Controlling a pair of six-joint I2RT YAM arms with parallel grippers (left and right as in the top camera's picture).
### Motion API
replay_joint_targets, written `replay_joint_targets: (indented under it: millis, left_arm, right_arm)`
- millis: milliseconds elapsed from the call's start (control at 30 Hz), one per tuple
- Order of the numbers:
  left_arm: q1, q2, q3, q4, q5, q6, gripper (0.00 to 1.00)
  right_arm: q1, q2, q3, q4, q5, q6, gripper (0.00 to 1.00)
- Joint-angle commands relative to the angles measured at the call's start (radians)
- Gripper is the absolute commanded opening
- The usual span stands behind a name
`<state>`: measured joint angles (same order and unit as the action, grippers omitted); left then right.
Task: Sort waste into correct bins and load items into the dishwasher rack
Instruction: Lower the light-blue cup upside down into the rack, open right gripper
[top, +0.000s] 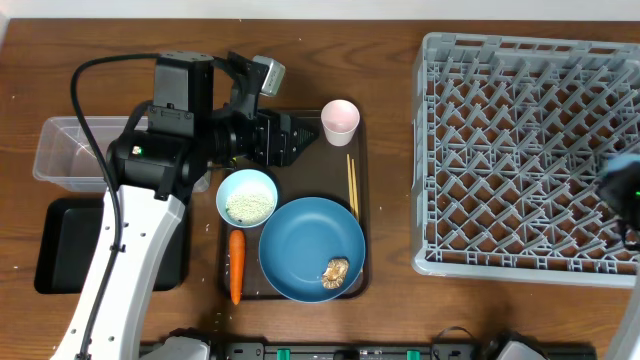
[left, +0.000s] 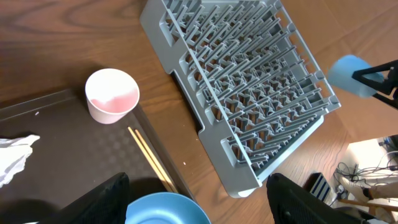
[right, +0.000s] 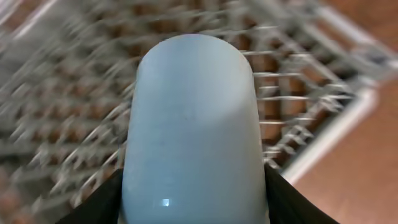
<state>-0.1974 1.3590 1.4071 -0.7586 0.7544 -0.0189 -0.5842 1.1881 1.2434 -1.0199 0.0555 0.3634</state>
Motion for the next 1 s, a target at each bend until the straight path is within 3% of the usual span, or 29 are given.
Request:
replay_joint_targets:
  millis: [0,333,567,700,833,967]
  left_arm:
    - [0.003,-0.009,0.016,-0.006,-0.007,0.006,0.71]
    - [0.002,-0.009,0.016,-0.038,-0.008,0.007,0.72]
    - [0.002,-0.009,0.016,-0.045,-0.008,0.007,0.72]
    - [0.002,-0.009,0.016,-0.051,-0.008,0.007,0.71]
    - [0.002,-0.009,0.016,-0.061,-0.008,0.007,0.71]
    - [0.002,-0.009,0.016,-0.064,-0.008,0.007,0.72]
  right_arm:
    - [-0.061,0.04,0.011,0.025,0.067,0.079,0.4]
    - [-0.137,0.231,0.011,0.165,-0.043,0.159,0.41]
    - [-0.138,0.367,0.011,0.235,-0.272,0.174,0.41]
    - [-0.139,0.423,0.011,0.241,-0.294,0.183,0.4]
    - [-0.145,0.443,0.011,0.235,-0.292,0.187,0.47]
    - [-0.155,0.441,0.011,0.218,-0.302,0.22,0.63]
